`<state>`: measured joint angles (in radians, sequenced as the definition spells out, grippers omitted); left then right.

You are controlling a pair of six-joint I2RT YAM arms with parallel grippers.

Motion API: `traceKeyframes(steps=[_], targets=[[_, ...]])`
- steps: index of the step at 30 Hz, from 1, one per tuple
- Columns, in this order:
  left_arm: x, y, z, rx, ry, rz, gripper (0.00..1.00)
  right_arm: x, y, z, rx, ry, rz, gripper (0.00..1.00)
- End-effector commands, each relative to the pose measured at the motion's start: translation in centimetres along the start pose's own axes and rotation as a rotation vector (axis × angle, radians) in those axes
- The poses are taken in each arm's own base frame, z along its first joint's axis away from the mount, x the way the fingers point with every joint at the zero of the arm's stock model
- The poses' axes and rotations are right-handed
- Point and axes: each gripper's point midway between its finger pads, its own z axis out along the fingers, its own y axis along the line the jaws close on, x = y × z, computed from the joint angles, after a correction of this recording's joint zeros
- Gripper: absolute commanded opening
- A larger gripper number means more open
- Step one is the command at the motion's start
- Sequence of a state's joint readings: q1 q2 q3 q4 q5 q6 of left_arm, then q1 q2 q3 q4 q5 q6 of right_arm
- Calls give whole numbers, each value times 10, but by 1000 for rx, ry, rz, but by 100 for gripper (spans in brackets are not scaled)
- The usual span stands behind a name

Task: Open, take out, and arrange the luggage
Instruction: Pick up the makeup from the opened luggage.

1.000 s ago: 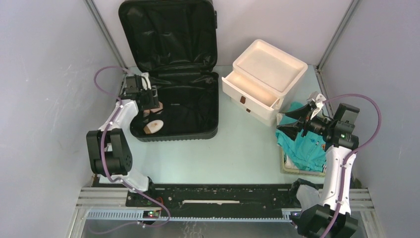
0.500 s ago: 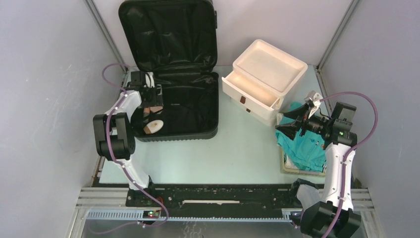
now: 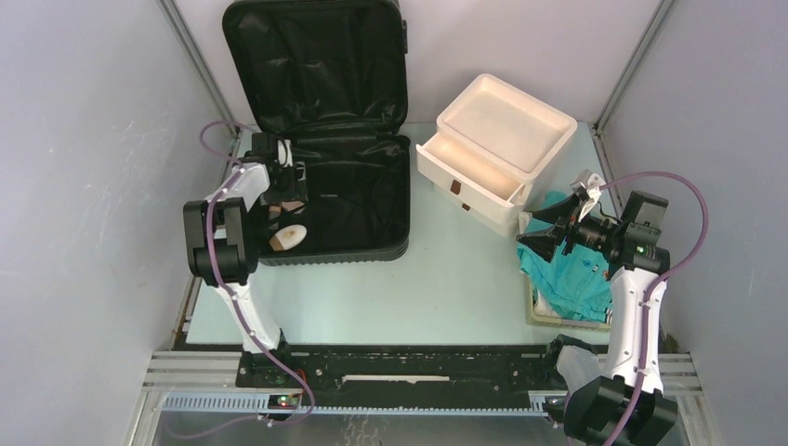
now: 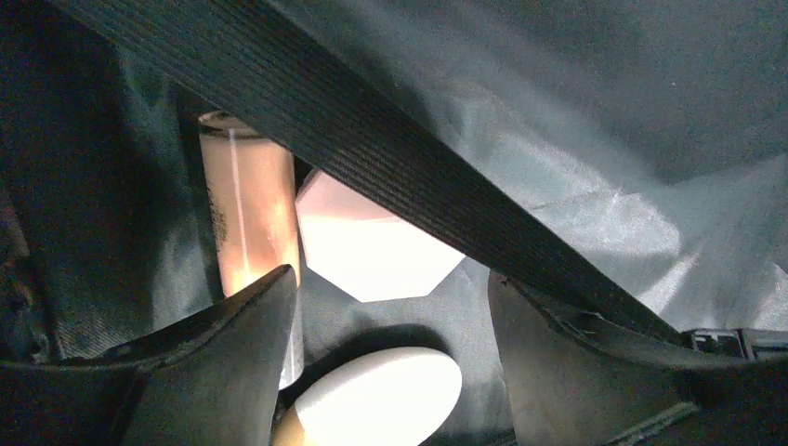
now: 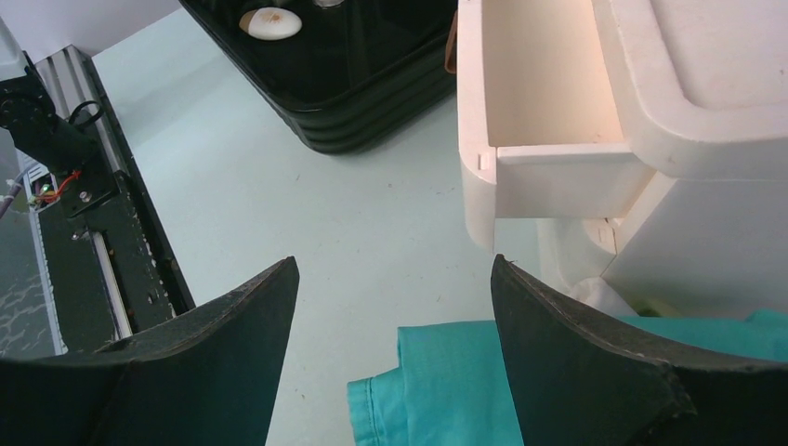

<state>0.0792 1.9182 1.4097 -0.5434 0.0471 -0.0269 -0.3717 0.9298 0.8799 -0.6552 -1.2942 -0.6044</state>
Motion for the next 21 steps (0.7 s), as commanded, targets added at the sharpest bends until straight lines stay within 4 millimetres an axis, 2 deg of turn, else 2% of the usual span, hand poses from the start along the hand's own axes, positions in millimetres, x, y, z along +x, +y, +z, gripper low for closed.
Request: traceKeyframes(steps=[1, 8, 15, 21], targets=[[-24, 7, -3, -33, -42, -13, 81, -6, -1, 0, -1, -3, -30, 84], [-28, 6, 7, -32, -28, -27, 81, -5, -3, -1, 5, -2, -28, 84], [-28, 0, 15, -37, -17, -26, 75, -5, -3, -1, 7, -3, -28, 84], [-26, 3, 23, -77, 2, -21, 78, -6, -2, -1, 4, -7, -32, 84]])
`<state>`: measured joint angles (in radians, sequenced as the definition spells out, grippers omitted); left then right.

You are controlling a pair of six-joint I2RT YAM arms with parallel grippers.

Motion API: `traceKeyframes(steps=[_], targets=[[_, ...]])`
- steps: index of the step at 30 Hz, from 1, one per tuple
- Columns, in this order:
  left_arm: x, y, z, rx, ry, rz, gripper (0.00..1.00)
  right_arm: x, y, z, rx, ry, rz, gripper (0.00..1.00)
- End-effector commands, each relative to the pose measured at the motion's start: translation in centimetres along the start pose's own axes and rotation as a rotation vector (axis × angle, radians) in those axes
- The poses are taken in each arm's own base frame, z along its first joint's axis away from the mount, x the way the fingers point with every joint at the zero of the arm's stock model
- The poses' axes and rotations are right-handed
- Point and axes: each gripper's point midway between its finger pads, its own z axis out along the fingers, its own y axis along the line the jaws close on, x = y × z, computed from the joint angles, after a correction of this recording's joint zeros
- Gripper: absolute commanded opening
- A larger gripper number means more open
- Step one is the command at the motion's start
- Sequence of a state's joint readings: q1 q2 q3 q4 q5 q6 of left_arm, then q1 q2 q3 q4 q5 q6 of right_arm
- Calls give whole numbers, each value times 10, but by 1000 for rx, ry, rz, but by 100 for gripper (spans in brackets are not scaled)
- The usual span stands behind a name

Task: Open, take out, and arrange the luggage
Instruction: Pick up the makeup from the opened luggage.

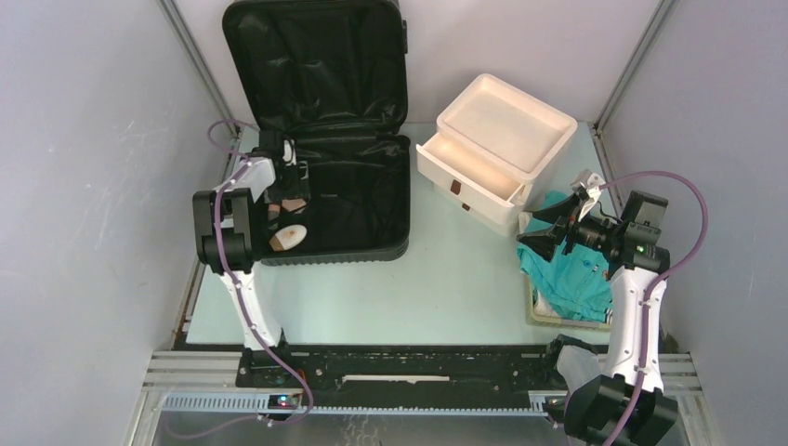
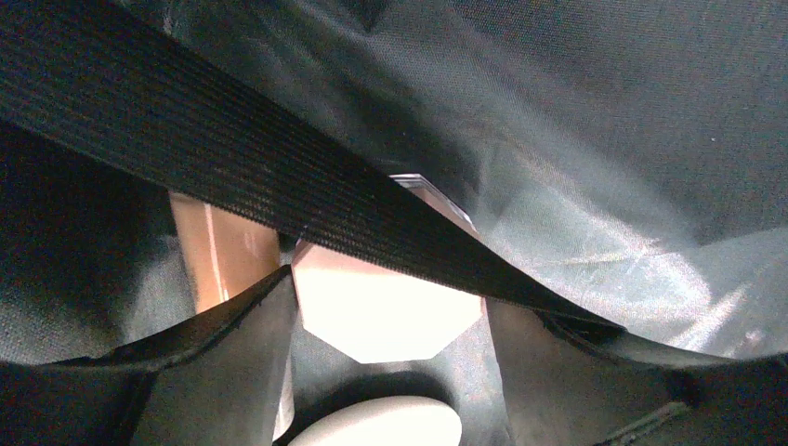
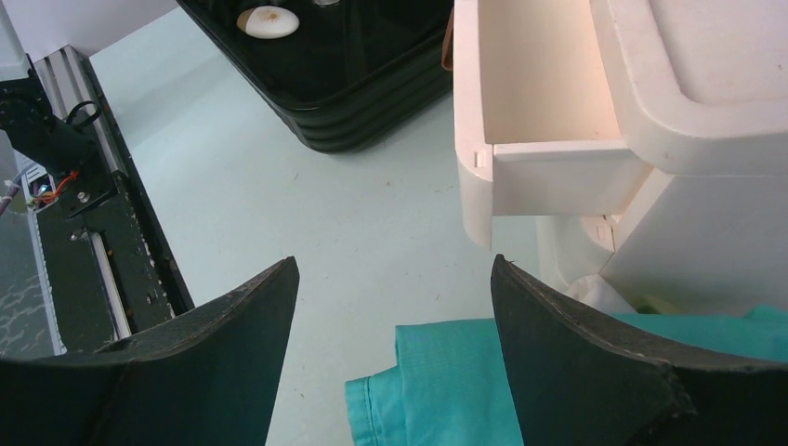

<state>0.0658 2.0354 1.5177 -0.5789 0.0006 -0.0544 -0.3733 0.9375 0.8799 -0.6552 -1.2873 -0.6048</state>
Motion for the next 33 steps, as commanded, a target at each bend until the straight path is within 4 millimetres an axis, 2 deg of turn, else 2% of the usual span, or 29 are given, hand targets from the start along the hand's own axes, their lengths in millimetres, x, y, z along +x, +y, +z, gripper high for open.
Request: traceKeyframes(steps=[1, 7, 11, 13, 15, 18, 26, 29, 33], targets=[[-20, 0, 0, -36, -40, -4, 78, -8, 1, -2, -3, -13, -39, 84], [-26, -3, 2, -36, -48, -4, 80, -8, 0, -1, -3, -12, -38, 84], [-25, -6, 6, -31, -35, -4, 77, -8, 0, -2, 0, -10, -39, 84], [-24, -8, 6, -28, -30, -3, 68, -8, 0, -2, 1, -10, -41, 84], [-25, -7, 3, -32, -34, -1, 49, -8, 0, -2, 2, -11, -45, 84], [-32, -4, -12, -46, -67, 5, 36, -9, 2, -2, 0, -14, -49, 84], [-47, 3, -61, -83, -209, -11, 16, -12, 7, -2, -15, -24, -59, 84], [-50, 6, -70, -98, -251, -27, 9, -13, 7, -3, -14, -25, -61, 84], [-48, 7, -77, -102, -273, -42, 3, -13, 8, -3, -14, -27, -60, 84]])
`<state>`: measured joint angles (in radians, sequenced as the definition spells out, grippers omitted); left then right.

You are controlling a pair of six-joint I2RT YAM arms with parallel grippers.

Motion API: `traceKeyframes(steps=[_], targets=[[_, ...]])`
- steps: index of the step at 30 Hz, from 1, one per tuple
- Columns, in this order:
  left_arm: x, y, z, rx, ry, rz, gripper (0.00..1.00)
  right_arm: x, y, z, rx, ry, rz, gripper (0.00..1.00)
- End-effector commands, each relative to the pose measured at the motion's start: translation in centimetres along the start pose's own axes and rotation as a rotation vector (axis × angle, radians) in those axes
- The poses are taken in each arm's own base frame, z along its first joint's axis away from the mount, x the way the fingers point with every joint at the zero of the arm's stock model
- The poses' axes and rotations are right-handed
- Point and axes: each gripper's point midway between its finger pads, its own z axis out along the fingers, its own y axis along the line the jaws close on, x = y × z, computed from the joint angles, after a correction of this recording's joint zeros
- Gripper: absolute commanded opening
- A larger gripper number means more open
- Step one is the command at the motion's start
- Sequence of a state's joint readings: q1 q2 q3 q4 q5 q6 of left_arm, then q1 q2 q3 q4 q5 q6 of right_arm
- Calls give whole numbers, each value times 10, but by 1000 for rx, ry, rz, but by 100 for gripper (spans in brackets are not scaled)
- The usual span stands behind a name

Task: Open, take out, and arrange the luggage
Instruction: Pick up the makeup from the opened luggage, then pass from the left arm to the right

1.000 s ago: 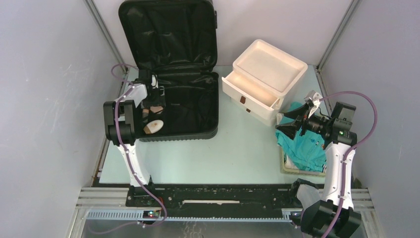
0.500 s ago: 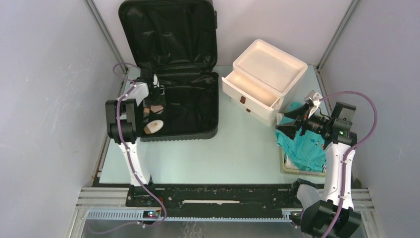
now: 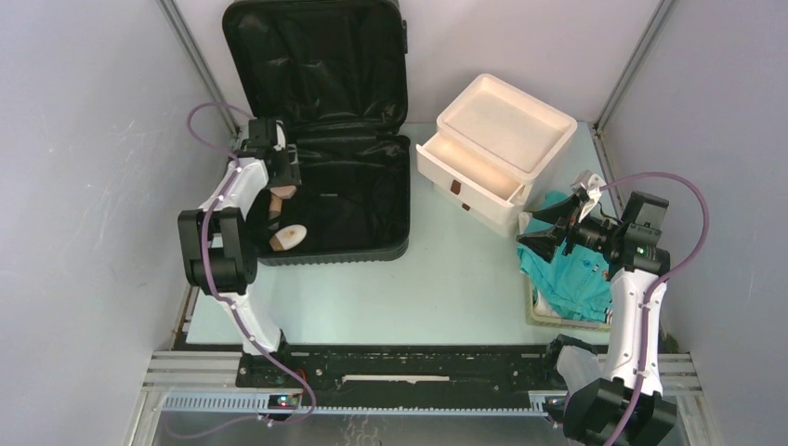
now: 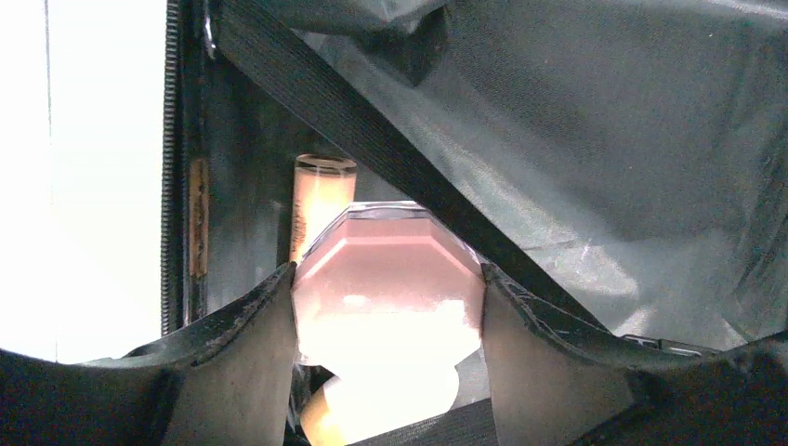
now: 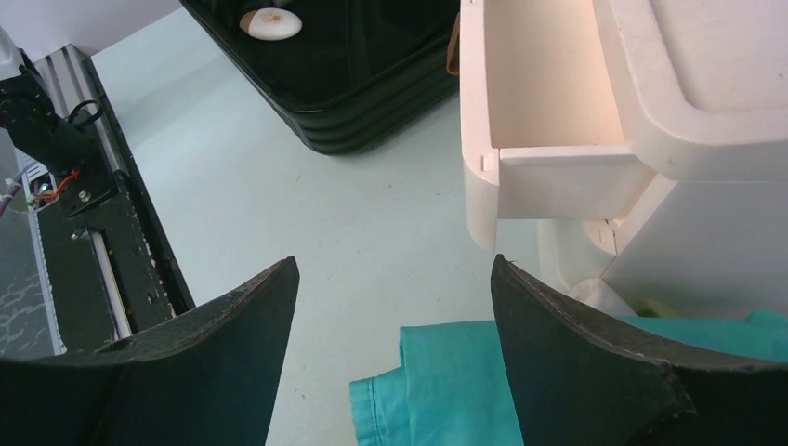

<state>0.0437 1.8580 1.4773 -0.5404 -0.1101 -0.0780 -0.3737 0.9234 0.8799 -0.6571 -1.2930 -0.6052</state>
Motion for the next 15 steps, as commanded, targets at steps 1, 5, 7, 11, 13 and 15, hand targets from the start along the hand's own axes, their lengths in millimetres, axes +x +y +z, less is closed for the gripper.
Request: traceKeyframes(steps=[1, 5, 7, 11, 13, 15], targets=[[-15, 2, -17, -21, -94, -34, 2, -11, 4, -3, -12, -22, -47, 84], [-19, 9, -35, -47, -144, -51, 0, -11, 6, -3, -18, -26, -46, 84], [-21, 10, -49, -41, -180, -58, 0, -12, 8, -2, -27, -31, -46, 84], [-23, -3, -85, 66, -253, -36, 0, -13, 14, -1, -50, -37, -55, 84], [-23, -12, -104, 125, -290, -36, 0, -14, 17, 0, -63, -40, -56, 84], [-25, -33, -133, 255, -348, -24, 0, -14, 21, 2, -86, -43, -61, 84]])
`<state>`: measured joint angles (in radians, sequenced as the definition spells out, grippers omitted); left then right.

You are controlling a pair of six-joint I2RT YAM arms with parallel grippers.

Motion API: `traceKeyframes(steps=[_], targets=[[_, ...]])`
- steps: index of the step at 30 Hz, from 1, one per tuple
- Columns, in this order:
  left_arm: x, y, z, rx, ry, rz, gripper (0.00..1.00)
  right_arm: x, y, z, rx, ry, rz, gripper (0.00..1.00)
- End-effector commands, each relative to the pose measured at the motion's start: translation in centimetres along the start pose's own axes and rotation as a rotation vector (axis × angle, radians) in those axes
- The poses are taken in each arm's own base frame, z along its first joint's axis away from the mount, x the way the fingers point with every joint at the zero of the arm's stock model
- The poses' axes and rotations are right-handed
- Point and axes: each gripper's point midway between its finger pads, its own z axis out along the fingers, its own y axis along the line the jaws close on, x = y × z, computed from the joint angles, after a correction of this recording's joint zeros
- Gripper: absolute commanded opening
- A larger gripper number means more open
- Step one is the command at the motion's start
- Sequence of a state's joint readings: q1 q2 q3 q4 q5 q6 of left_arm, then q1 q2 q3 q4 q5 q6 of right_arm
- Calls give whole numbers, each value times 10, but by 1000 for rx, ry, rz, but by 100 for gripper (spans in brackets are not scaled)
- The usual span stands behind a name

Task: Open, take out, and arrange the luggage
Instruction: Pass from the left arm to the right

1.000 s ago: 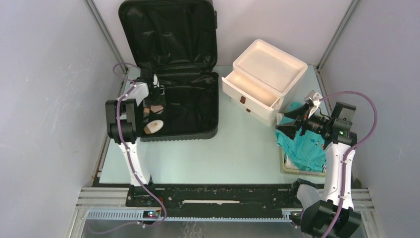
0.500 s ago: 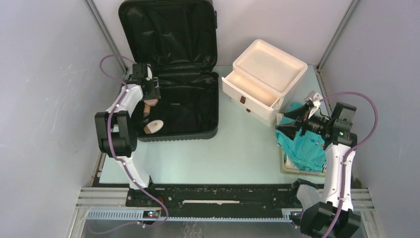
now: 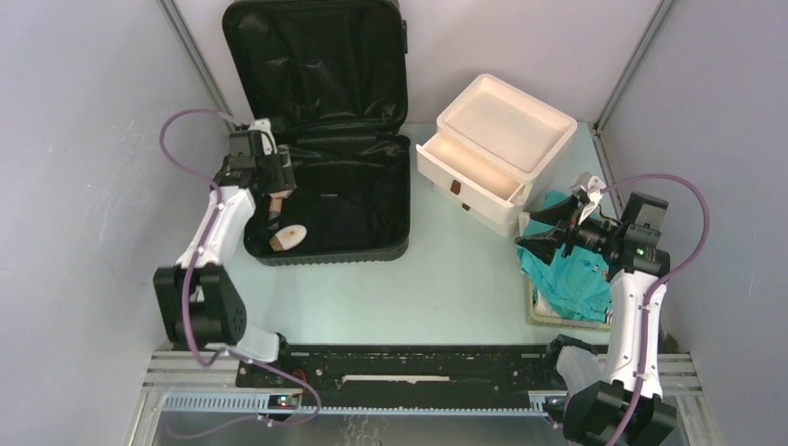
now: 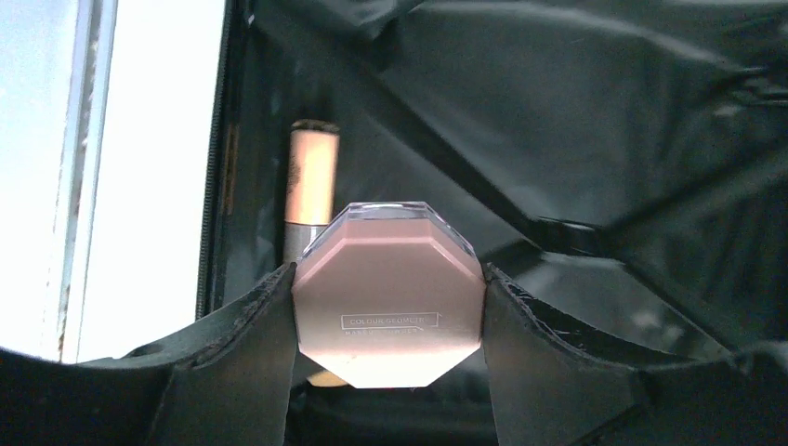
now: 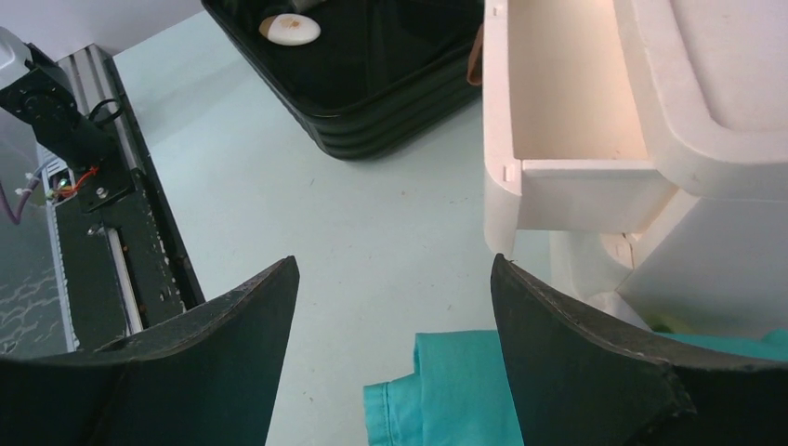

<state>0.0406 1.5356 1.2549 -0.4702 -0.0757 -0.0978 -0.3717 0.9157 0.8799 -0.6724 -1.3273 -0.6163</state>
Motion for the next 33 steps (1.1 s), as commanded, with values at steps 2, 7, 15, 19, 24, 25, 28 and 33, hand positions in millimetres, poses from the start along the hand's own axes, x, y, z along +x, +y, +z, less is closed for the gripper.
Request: traceKeyframes(steps=[2, 7, 15, 19, 24, 25, 28, 33], targets=[[-31, -69, -79, 397, -222, 27, 0, -12, 17, 3, -73, -31, -66, 84], [-2, -157, -154, 807, -302, 167, 0, -17, 31, 4, -136, -62, -62, 84], [62, -247, -235, 1094, -549, 579, 0, -22, 65, 14, -320, -92, 0, 86], [80, -272, -257, 1093, -852, 830, 0, -18, 68, 25, -371, -52, 74, 85], [93, -296, -264, 1018, -1024, 983, 0, -18, 74, 34, -408, -15, 146, 84], [92, -300, -264, 1008, -1024, 987, 0, -18, 76, 35, -414, -9, 149, 84], [94, -313, -262, 972, -1017, 1011, 0, -17, 82, 41, -434, 13, 167, 85], [103, -329, -257, 952, -983, 1030, 0, -13, 94, 52, -479, 56, 194, 87]])
